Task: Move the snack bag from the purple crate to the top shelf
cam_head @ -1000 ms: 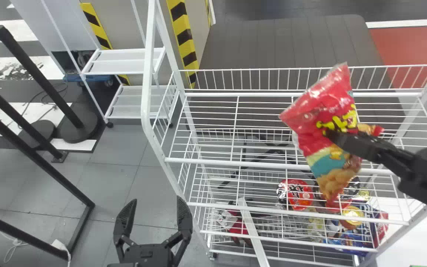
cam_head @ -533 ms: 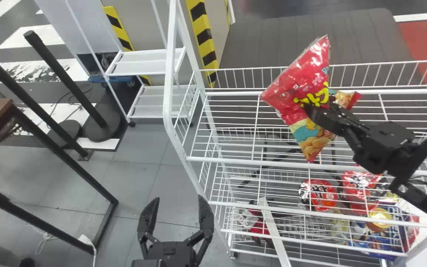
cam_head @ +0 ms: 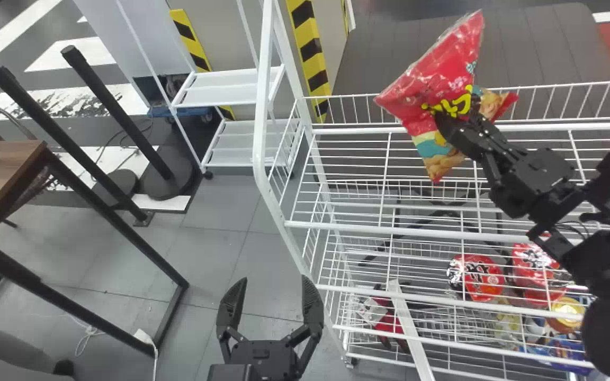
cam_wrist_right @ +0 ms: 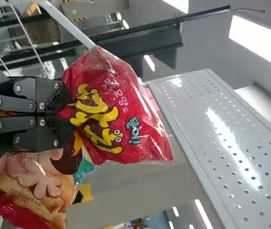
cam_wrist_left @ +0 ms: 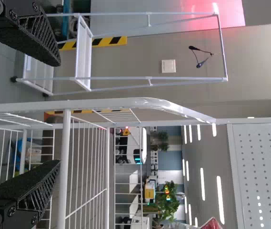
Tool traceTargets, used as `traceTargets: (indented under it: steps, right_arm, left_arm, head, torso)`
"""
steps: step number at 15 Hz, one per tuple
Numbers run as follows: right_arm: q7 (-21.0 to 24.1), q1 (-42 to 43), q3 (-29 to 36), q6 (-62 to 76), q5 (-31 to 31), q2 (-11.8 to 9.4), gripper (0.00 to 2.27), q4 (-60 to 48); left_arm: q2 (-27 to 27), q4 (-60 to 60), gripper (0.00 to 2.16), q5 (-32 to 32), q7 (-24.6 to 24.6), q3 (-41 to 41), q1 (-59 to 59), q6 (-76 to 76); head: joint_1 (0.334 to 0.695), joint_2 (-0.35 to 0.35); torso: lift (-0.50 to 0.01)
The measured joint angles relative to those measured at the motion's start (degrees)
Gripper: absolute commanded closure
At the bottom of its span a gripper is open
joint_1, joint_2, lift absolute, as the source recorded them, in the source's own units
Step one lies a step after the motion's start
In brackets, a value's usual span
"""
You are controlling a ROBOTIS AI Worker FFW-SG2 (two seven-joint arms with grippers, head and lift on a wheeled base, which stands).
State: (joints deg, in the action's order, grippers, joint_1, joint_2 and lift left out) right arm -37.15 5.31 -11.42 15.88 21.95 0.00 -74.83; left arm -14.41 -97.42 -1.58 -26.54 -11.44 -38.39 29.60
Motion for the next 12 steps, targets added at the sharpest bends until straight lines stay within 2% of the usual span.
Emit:
traceTargets:
  steps: [3, 5, 10, 12]
  right_arm:
    - [1.34, 5.76, -2.32, 7.55, 4.97, 0.0, 2.12, 12.15]
    - [1.31, 8.81, -3.26, 11.84, 6.17, 0.0, 2.12, 18.55]
    - [1.11, 14.26, -7.34, 18.06, 8.33, 0.0, 2.1, 28.21]
    - [1.19, 15.72, -9.1, 18.04, 9.16, 0.0, 2.02, 30.06]
  left_arm:
    - [0.0, 0.27, 0.09, 0.0, 0.0, 0.01, 0.18, 0.14]
    - [-0.02, 0.3, 0.09, 0.0, 0.05, 0.01, 0.24, 0.15]
    - [-0.32, 0.53, 0.09, 0.0, 0.09, 0.01, 0.42, 0.34]
    - [-0.35, 0.52, 0.09, 0.0, 0.07, -0.05, 0.42, 0.46]
  head:
    - [0.695, 0.271]
    - [0.695, 0.256]
    - [0.695, 0.259]
    - [0.695, 0.266]
  torso:
    - [0.001]
    - [0.001]
    - [0.001]
    - [0.001]
